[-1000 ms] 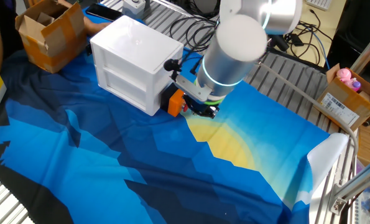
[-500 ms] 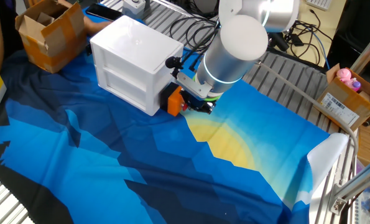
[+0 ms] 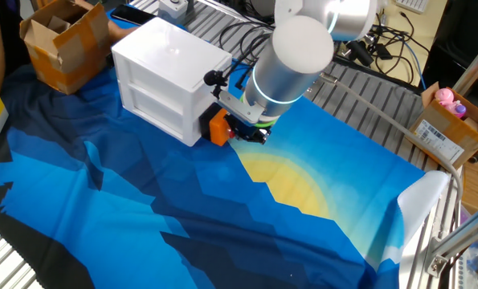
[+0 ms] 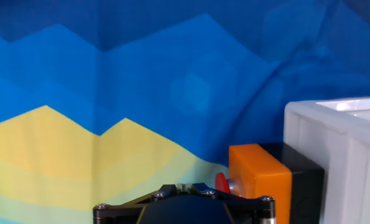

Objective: Press the button horizontally

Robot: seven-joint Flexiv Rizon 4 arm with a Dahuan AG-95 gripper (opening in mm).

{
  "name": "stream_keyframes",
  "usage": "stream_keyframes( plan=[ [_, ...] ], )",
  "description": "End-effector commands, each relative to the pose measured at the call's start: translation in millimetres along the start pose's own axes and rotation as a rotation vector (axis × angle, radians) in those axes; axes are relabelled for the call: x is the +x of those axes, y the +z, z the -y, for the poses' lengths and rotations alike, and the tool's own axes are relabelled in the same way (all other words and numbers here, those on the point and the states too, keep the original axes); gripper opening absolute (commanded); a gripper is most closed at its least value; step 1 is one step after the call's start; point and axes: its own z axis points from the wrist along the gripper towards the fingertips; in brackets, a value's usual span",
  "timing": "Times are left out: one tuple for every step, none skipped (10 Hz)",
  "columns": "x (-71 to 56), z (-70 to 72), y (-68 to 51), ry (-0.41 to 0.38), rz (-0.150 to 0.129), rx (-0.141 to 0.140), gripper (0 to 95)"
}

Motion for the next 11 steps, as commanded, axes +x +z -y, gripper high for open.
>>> stream_keyframes(
  plan=[
    [-1.3,1.4,2.5,0.0,0.001,0.002,0.0],
    [-1.5,2.2,3.8,-0.001,0.003,0.001,0.0],
    [-1.9,3.5,5.5,-0.003,0.005,-0.001,0.0],
    [-1.9,4.1,5.7,-0.001,0.005,-0.001,0.0],
    [-2.1,6.4,6.9,-0.003,0.006,0.0,0.0],
    [-2.4,9.6,8.9,-0.006,0.007,-0.001,0.0],
    [-2.4,12.9,10.1,-0.013,0.007,-0.001,0.0],
    [-2.5,16.0,11.1,-0.014,0.007,-0.001,0.0],
    [-2.4,19.2,11.8,-0.014,0.01,0.0,0.0],
    [-3.0,24.1,13.7,-0.021,0.01,-0.002,0.0],
    [-3.7,25.6,14.8,-0.023,0.01,-0.002,0.0]
  ],
)
